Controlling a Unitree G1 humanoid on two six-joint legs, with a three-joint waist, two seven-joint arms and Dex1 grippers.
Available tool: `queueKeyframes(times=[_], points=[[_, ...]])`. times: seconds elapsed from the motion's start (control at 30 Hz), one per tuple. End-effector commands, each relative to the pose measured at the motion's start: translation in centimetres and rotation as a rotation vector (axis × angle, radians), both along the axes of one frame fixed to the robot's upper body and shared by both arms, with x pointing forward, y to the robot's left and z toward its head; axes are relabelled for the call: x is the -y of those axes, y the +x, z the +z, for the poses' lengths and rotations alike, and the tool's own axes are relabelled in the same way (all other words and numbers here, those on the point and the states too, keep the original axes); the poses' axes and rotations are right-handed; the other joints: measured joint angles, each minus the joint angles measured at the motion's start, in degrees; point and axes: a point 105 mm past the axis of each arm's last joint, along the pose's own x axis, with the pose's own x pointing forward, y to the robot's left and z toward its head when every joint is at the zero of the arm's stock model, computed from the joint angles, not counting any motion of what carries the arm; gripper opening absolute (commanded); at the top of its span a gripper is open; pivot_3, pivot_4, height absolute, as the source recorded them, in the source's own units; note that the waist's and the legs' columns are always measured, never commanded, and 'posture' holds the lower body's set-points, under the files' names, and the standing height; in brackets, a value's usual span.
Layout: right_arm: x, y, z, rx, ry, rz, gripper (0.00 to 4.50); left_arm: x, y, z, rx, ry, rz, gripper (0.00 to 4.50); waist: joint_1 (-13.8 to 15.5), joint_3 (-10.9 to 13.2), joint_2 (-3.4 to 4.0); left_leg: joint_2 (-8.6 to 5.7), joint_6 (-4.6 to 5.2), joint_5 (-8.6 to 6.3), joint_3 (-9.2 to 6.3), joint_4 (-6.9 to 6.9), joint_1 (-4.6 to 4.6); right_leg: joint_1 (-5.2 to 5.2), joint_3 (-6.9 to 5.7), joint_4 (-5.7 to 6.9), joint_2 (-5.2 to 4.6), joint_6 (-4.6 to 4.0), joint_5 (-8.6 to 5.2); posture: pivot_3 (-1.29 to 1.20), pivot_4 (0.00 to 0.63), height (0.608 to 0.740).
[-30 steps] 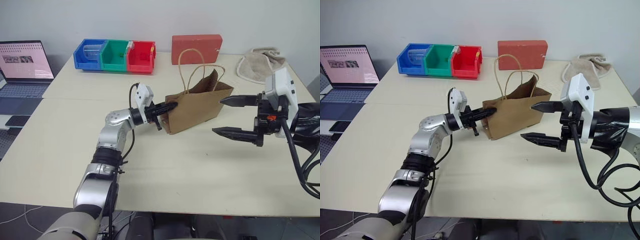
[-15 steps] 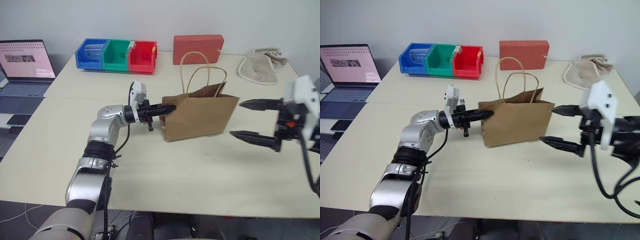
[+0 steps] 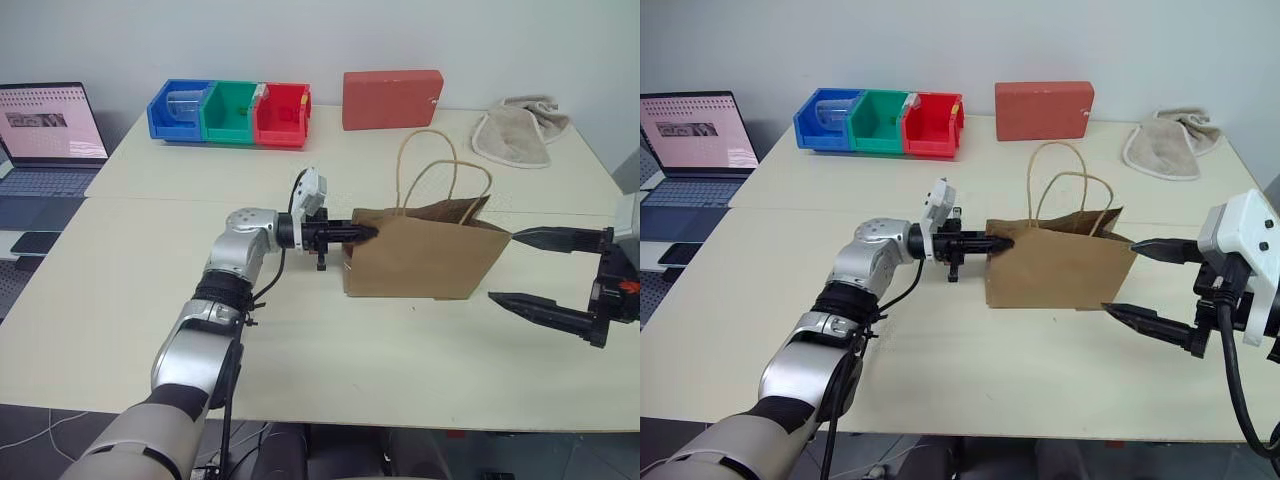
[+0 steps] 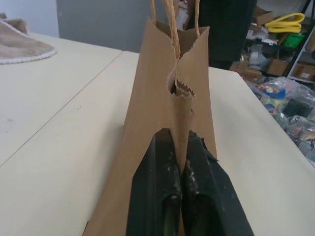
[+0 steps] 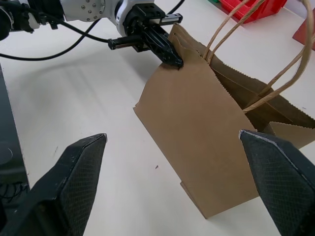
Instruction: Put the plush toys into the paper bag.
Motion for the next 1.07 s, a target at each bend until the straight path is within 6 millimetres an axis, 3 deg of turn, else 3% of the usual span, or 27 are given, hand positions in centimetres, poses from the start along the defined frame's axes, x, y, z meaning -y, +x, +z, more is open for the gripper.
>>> queueKeyframes(times=[0.03,0.2,0.4,0.57,0.63,0.73,0.93,1.07], points=[[-0.1,-0.1,0.7,0.040,-0.007,0.002,4.50,0.0,-0.3,1.6,0.054,0.005,-0.051,0.93,0.0,0.0,0.00,0.00,0.00,0.00,0.00,0.00,0.00,0.00,0.00,0.00,0.00,0.00,0.00,0.00,0.150,0.740],[0.0,0.3,0.7,0.039,-0.007,0.008,4.50,-0.8,0.0,2.2,0.096,0.007,-0.008,2.59,0.0,0.0,0.00,0.00,0.00,0.00,-0.01,-0.01,-0.01,0.00,-0.01,-0.01,0.00,0.00,0.00,0.00,0.150,0.740],[0.8,1.4,1.4,0.062,-0.008,-0.010,4.50,-3.6,-0.8,2.3,0.132,0.028,0.113,4.47,-0.2,0.0,0.01,0.03,0.00,0.00,-0.01,-0.04,0.02,-0.01,0.01,0.00,0.00,0.00,0.00,0.00,0.150,0.740],[3.3,2.5,2.0,0.072,-0.105,-0.036,4.50,-9.4,-1.7,1.6,0.225,0.232,0.320,4.47,-0.2,0.0,0.01,0.07,0.00,0.00,0.04,-0.07,0.05,-0.06,0.03,0.02,0.01,-0.01,0.00,0.00,0.150,0.740],[4.3,2.7,2.2,0.066,-0.139,-0.039,4.50,-11.1,-2.0,2.1,0.252,0.297,0.385,4.47,-0.1,0.0,0.01,0.07,0.00,0.00,0.05,-0.05,0.05,-0.06,0.02,0.02,0.01,-0.01,0.00,0.00,0.150,0.740],[6.3,2.4,2.6,0.033,-0.193,-0.047,4.50,-13.6,-3.7,4.6,0.313,0.354,0.426,4.47,0.2,0.0,0.01,0.07,-0.01,0.00,0.06,-0.03,0.02,-0.04,0.01,-0.03,-0.01,-0.04,-0.02,0.00,0.150,0.740],[8.3,2.3,3.8,0.037,-0.229,-0.053,4.50,-16.2,-5.1,6.9,0.314,0.386,0.471,4.47,0.0,0.0,0.01,0.07,-0.01,-0.01,0.18,-0.06,0.03,-0.07,0.03,-0.04,-0.06,-0.21,-0.13,0.00,0.150,0.740],[8.4,3.0,4.0,0.053,-0.241,-0.044,4.50,-16.1,-5.2,6.5,0.278,0.369,0.467,4.47,-0.1,0.0,0.01,0.17,-0.01,-0.01,0.32,-0.09,0.10,-0.09,0.03,-0.02,-0.05,-0.33,-0.19,0.00,0.150,0.740]])
